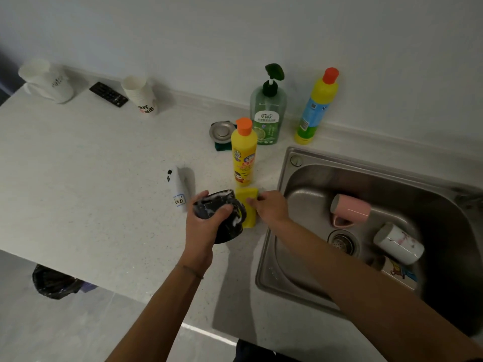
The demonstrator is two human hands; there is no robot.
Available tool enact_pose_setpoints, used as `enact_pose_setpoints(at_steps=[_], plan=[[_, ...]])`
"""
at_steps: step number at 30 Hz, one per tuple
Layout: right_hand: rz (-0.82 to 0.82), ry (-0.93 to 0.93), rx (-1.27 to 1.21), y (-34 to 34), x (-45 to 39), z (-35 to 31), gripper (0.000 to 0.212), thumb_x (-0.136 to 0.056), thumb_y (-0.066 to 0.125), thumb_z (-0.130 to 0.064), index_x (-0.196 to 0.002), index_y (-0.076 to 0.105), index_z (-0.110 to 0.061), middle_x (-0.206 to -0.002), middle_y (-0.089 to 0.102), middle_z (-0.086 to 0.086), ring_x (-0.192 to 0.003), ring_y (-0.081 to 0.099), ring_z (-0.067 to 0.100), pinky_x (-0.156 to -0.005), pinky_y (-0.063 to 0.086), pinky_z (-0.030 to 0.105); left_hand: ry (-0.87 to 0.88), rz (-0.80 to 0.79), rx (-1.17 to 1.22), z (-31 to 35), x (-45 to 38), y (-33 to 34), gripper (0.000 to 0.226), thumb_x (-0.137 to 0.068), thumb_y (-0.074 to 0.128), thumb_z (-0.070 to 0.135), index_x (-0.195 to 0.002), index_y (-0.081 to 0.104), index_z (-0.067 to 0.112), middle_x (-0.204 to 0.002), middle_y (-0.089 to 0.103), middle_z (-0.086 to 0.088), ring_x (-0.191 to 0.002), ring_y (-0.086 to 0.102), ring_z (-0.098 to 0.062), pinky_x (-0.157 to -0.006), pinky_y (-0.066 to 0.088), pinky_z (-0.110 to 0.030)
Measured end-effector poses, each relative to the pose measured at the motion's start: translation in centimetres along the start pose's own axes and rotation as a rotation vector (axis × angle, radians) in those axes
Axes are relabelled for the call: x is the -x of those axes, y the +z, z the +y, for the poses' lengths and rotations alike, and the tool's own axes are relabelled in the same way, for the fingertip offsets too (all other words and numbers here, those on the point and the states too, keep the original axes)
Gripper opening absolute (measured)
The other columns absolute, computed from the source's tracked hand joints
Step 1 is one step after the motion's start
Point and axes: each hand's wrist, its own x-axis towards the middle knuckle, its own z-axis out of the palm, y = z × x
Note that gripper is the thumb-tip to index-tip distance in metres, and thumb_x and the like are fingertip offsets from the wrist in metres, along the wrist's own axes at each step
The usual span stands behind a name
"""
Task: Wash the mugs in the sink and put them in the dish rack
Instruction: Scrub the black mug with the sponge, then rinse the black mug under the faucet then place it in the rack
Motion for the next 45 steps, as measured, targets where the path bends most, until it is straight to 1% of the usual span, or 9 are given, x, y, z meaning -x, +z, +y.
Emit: enact_pose_setpoints(at_steps=[6,11,16,19,24,27,37,40,45], plan=[[-0.043,-0.011,-0.21,-4.7,2.9,0.7,0.024,-0.091,0.071,-0.023,-0.112,0.077,-0.011,-0.1,0.077,0.006,-0.084,0.068,0.015,-0.079,0.058,0.033,0.046,-0.08,-0.052,-0.8,0.4,1.4,0.087,-0.054,0.087,0.045,-0.132,0.054,0.028,-0.127,0.066,-0.005,-0.111,0.069,-0.022,-0.087,0.059,-0.032],[-0.158,-0.039,-0.453,-9.5,7.9,1.4,0.016,-0.1,0.06,-0.019,-0.097,0.074,-0.011,-0.083,0.076,0.002,-0.063,0.06,0.017,-0.053,0.044,0.023,0.055,-0.181,-0.123,-2.1,1.6,4.2,0.081,-0.063,0.088,0.036,-0.134,0.051,0.026,-0.127,0.065,-0.002,-0.113,0.067,-0.02,-0.098,0.057,-0.04],[-0.272,0.024,-0.51,-13.3,11.5,3.9,0.029,-0.103,0.055,-0.033,-0.094,0.069,-0.008,-0.074,0.069,0.004,-0.057,0.061,0.012,-0.054,0.043,0.023,-0.003,-0.347,-0.093,-4.0,2.9,8.3,0.074,-0.071,0.087,0.023,-0.134,0.049,0.018,-0.107,0.072,-0.015,-0.093,0.072,-0.03,-0.091,0.055,-0.046],[-0.343,0.072,-0.556,-15.4,12.9,5.8,0.035,-0.106,0.047,-0.034,-0.084,0.062,-0.011,-0.079,0.068,0.008,-0.071,0.066,0.02,-0.066,0.048,0.027,-0.024,-0.4,-0.158,-4.8,3.9,11.5,0.082,-0.062,0.091,0.043,-0.133,0.053,0.024,-0.123,0.07,-0.008,-0.112,0.069,-0.026,-0.099,0.055,-0.046],[-0.215,0.078,-0.608,-18.5,13.8,9.5,0.041,-0.109,0.038,-0.031,-0.072,0.048,-0.017,-0.071,0.058,0.004,-0.071,0.061,0.02,-0.07,0.05,0.029,-0.121,-0.511,-0.141,-4.9,6.3,17.7,0.09,-0.069,0.076,0.075,-0.138,0.055,0.022,-0.132,0.068,-0.007,-0.122,0.066,-0.023,-0.102,0.054,-0.039],[-0.096,0.077,-0.545,-20.2,14.0,12.4,0.039,-0.108,0.039,-0.031,-0.074,0.054,-0.017,-0.075,0.063,0.004,-0.075,0.062,0.02,-0.078,0.052,0.035,-0.216,-0.55,-0.159,-4.1,7.4,21.5,0.057,-0.091,0.049,0.06,-0.127,0.066,0.019,-0.129,0.071,-0.011,-0.119,0.067,-0.024,-0.098,0.055,-0.034],[0.078,0.008,-0.617,-25.5,14.1,19.6,0.04,-0.104,0.043,-0.033,-0.072,0.059,-0.014,-0.074,0.067,0.003,-0.074,0.059,0.017,-0.078,0.049,0.038,-0.703,-0.473,-0.023,-5.6,9.1,29.7,0.047,-0.097,0.059,0.046,-0.133,0.061,0.015,-0.119,0.067,-0.019,-0.097,0.069,-0.03,-0.062,0.061,-0.035],[0.139,-0.011,-0.58,-27.7,13.8,21.3,0.041,-0.105,0.047,-0.021,-0.069,0.064,-0.012,-0.065,0.065,-0.004,-0.061,0.056,0.005,-0.064,0.044,0.02,-0.682,-0.489,-0.037,-6.4,9.6,32.3,0.044,-0.098,0.06,0.041,-0.133,0.061,0.014,-0.124,0.066,-0.021,-0.108,0.067,-0.034,-0.077,0.061,-0.041],[0.339,0.027,-0.491,-31.7,11.1,25.6,0.024,-0.1,0.056,-0.02,-0.083,0.073,-0.016,-0.074,0.067,-0.003,-0.066,0.059,0.013,-0.064,0.051,0.03,-0.688,-0.541,-0.008,-6.9,9.5,36.1,0.019,-0.101,0.059,0.026,-0.116,0.062,0.014,-0.121,0.064,-0.023,-0.106,0.067,-0.036,-0.088,0.06,-0.044]])
